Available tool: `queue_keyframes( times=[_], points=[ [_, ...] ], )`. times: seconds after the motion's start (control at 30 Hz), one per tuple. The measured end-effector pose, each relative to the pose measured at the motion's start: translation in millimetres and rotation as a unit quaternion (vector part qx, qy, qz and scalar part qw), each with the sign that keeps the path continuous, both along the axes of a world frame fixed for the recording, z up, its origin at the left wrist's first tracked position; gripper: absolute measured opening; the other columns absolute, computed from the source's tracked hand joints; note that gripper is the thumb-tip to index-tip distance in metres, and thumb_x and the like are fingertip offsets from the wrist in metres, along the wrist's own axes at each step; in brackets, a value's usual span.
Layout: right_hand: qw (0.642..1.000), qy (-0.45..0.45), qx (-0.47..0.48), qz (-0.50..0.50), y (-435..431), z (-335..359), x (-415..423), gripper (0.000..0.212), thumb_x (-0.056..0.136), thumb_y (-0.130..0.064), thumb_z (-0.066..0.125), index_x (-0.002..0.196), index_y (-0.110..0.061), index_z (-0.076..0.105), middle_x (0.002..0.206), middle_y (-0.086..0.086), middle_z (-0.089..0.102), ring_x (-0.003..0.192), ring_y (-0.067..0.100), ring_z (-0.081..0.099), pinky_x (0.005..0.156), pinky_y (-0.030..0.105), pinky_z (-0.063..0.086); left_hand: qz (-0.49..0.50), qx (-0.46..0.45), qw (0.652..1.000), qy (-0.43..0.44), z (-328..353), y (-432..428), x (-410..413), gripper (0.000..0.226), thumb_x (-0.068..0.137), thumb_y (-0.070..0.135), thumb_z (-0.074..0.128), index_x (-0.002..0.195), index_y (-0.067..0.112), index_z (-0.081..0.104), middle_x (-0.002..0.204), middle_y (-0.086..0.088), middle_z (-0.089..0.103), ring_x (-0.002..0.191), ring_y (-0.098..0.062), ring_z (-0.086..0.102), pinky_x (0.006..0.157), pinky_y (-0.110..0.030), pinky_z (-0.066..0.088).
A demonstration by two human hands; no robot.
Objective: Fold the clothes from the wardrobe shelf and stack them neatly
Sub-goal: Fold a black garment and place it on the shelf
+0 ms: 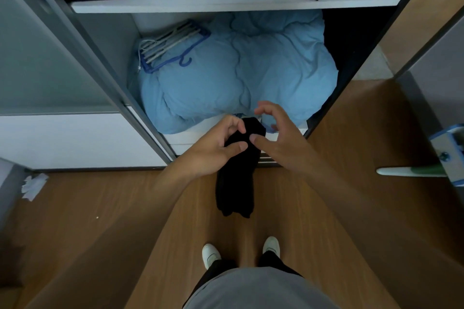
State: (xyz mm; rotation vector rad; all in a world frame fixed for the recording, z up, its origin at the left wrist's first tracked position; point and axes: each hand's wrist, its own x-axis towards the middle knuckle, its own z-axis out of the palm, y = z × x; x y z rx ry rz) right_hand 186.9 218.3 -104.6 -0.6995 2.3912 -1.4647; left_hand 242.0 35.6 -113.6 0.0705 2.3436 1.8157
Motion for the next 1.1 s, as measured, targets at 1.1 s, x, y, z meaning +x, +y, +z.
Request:
queue_keyframes(
  times=[1.1],
  points=[
    [0.941, 0.156, 0.224, 0.2, -24, 56, -15, 0.032, 0.095, -0.021, 0.06, 0.126, -0.028, 0.062, 0.127, -0.01, 0.066, 0.114, 0.013, 0.06, 0.1, 0.036, 0.045, 0.151, -0.201, 0.966, -0.053, -62, -31, 4, 0.025, 0.081, -0.005, 0.055, 0.06, 0.008, 0.051, 0.063, -0.013, 0.057, 0.059, -0.025, 0.054, 0.059, -0.035, 0.041]
  ],
)
